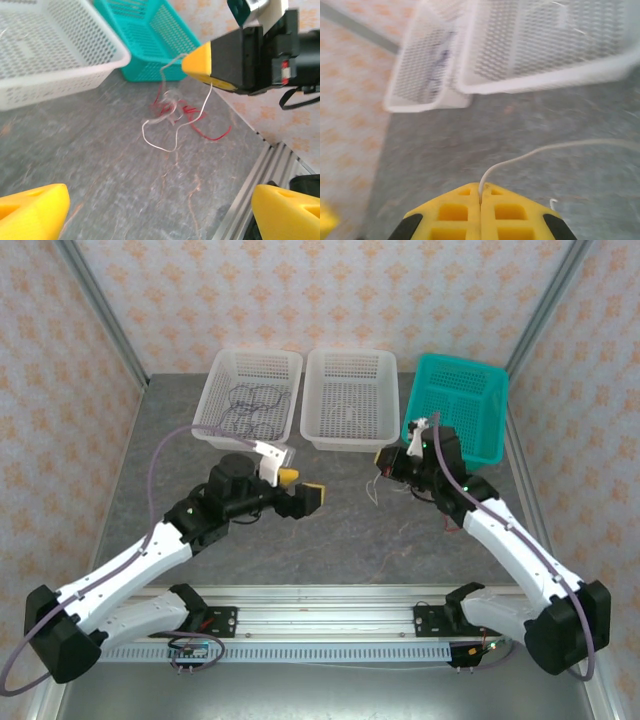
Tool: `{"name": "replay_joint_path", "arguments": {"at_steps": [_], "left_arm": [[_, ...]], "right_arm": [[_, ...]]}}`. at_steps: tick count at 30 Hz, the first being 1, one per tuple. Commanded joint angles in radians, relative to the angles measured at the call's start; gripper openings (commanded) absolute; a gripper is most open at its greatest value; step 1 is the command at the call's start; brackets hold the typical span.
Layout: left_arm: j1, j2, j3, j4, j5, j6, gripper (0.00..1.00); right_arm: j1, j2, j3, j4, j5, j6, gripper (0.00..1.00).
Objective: Untangle the cables
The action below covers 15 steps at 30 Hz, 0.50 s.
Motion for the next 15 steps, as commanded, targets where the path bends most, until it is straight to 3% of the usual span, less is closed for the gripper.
{"name": "replay_joint_path", "arguments": {"at_steps": [1, 8, 15], "left_arm": [[-0.001, 0.099, 0.084, 0.028, 0.143, 0.090, 0.92], [0.006, 0.270, 0.097, 0.127, 0.147, 0.148, 0.93], [0.006, 0.383, 0.042, 0.329, 0.024, 0.116, 0.93]], "right_arm": [[0.008, 0.026, 0.044, -0.101, -0.212, -0.049, 0.00], [0.015, 0.056, 0.089, -0.050, -0.270, 0.021, 0.00], [0.054, 0.079, 0.095, -0.017, -0.375, 0.036, 0.00]]}}
